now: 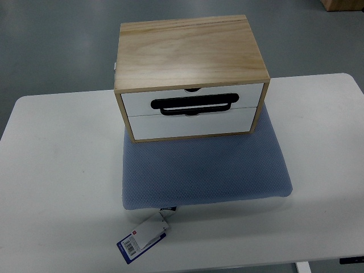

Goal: Open wood drawer with right hand
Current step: 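Move the right hand over the cabinet toward the upper drawer's black handle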

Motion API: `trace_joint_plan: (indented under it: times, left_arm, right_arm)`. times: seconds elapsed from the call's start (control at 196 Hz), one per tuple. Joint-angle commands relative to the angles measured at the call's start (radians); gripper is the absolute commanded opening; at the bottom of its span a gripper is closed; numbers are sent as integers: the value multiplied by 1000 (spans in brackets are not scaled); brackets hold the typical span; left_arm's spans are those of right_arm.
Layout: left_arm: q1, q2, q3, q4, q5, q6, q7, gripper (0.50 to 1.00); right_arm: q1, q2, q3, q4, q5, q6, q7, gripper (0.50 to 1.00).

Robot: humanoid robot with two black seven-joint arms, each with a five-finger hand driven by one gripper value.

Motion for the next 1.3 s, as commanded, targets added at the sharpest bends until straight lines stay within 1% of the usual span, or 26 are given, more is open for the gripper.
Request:
trace_joint_plan:
  times: [0.0,0.107,0.301,0.307,0.347,0.399,0.404,0.475,0.526,0.531,0.623,0.68,0.685,0.695,0.731,0.782,0.787,0.833,0.884,0.889,1.017,1.022,1.042,1.104,1.119,1.293]
  left_arm:
    - [0,0,0,0,0,0,0,1000]
    - [0,0,0,0,0,0,0,1000]
    - [0,0,0,0,0,0,0,1000]
    - [0,0,-1,0,0,0,0,1000]
    - [0,0,0,0,0,0,0,1000]
    - [0,0,0,0,0,0,0,1000]
    - [0,0,-1,0,0,0,0,1000]
    - [0,0,0,-1,0,0,0,1000]
    - [0,0,0,-1,0,0,0,1000]
    - [0,0,0,0,0,0,0,1000]
    - [0,0,-1,0,0,0,0,1000]
    - [0,0,-1,0,0,0,0,1000]
    - [0,0,0,0,0,0,0,1000]
    - [0,0,0,0,0,0,0,1000]
    - [0,0,0,0,0,0,0,1000]
    - [0,0,0,0,0,0,0,1000]
    - [0,0,-1,0,0,0,0,1000]
    - [0,0,0,0,0,0,0,1000]
    - [0,0,0,0,0,0,0,1000]
    - [0,0,0,0,0,0,0,1000]
    - [0,0,-1,0,0,0,2,1000]
    - [0,0,-1,0,0,0,0,1000]
    - [0,0,-1,0,0,0,0,1000]
    - [0,0,-1,0,0,0,0,1000]
    - [0,0,-1,0,0,0,0,1000]
    - [0,0,0,0,0,0,0,1000]
  right_arm:
    - [47,-15,8,8,-4,-1,-7,928]
    - [82,-32,5,11,2,2,-35,928]
    - [105,-89,-24,54,32,5,-29,928]
    - [128,-129,-70,86,62,5,-21,928]
    - [161,-164,-138,114,102,10,-11,928]
    - [161,-164,-138,114,102,10,-11,928]
    - [212,-201,-237,141,155,26,17,928]
    - [320,-247,-395,169,219,77,66,928]
    - [320,-247,-396,169,219,77,66,928]
    - [399,-267,-502,178,237,124,87,928]
    - [547,-278,-659,192,239,246,98,928]
    - [547,-278,-659,192,239,246,98,928]
    - [617,-278,-737,200,239,334,98,928]
    - [633,-279,-753,201,237,355,98,928]
    - [673,-279,-794,211,234,402,98,928]
    - [673,-279,-794,211,234,402,98,928]
    - [743,-278,-869,230,226,469,97,928]
    - [796,-276,-931,250,219,513,97,928]
    - [796,-276,-931,250,219,513,97,928]
    - [855,-267,-1002,275,196,519,95,928]
    - [938,-246,-1098,312,131,519,95,928]
    - [993,-221,-1154,344,92,519,95,928]
    - [1015,-212,-1178,355,76,519,95,928]
    - [1023,-209,-1190,361,70,519,95,930]
    - [1072,-180,-1258,396,33,519,94,930]
    - [1184,-63,-1394,450,-34,519,88,928]
